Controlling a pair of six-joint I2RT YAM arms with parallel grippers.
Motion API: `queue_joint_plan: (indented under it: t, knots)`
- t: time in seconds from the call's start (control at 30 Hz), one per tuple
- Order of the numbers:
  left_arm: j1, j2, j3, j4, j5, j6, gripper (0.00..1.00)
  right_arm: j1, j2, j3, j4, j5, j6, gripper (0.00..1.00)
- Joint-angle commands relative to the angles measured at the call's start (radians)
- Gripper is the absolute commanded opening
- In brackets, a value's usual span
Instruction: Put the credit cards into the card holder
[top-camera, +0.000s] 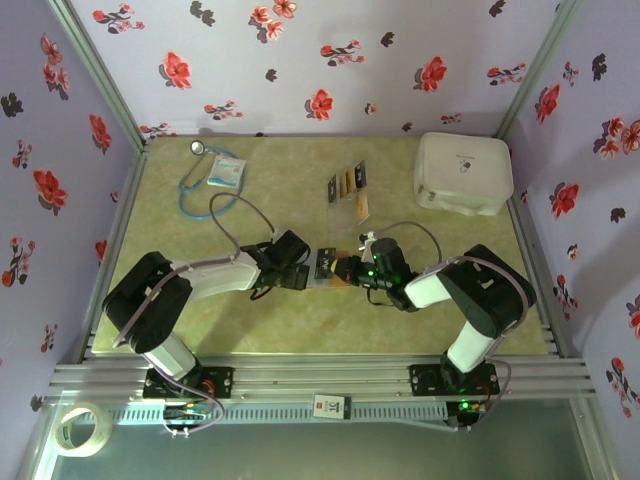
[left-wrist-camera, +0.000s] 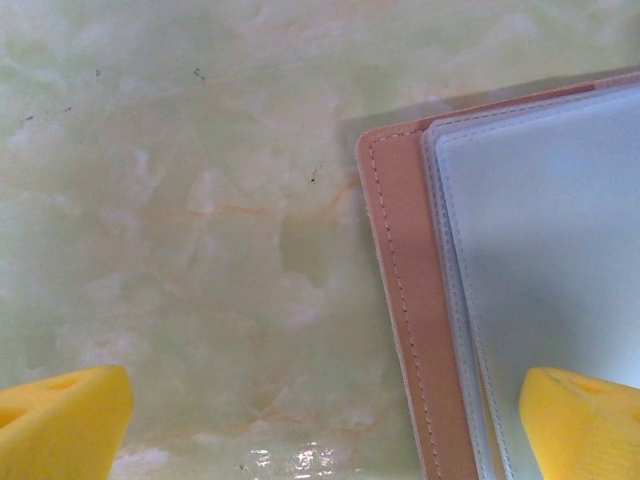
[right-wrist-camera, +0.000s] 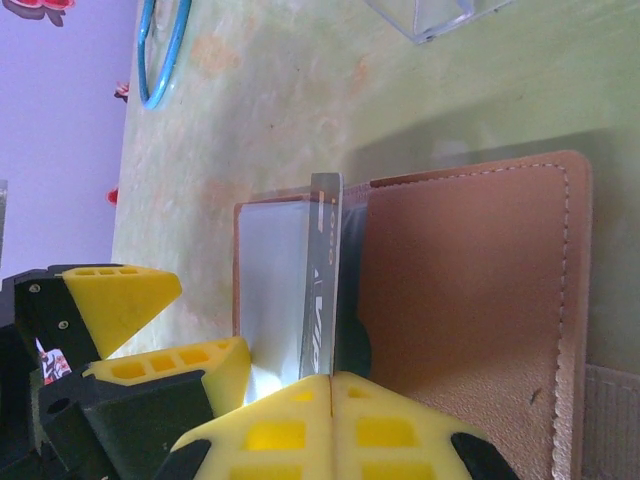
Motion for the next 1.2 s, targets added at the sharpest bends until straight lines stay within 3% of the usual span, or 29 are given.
queue_joint_plan:
  t: [0.0,1.17]
  knots:
    - [0.009,-0.011,-0.024,-0.039,-0.034,-0.007,1.00,-0.009,0.001,-0.024,0.030,0.034,0.011,0.00]
    - [0.009,-0.010,-0.030,-0.032,-0.034,-0.008,1.00,-0.033,0.112,-0.059,0.233,-0.041,0.095,0.00]
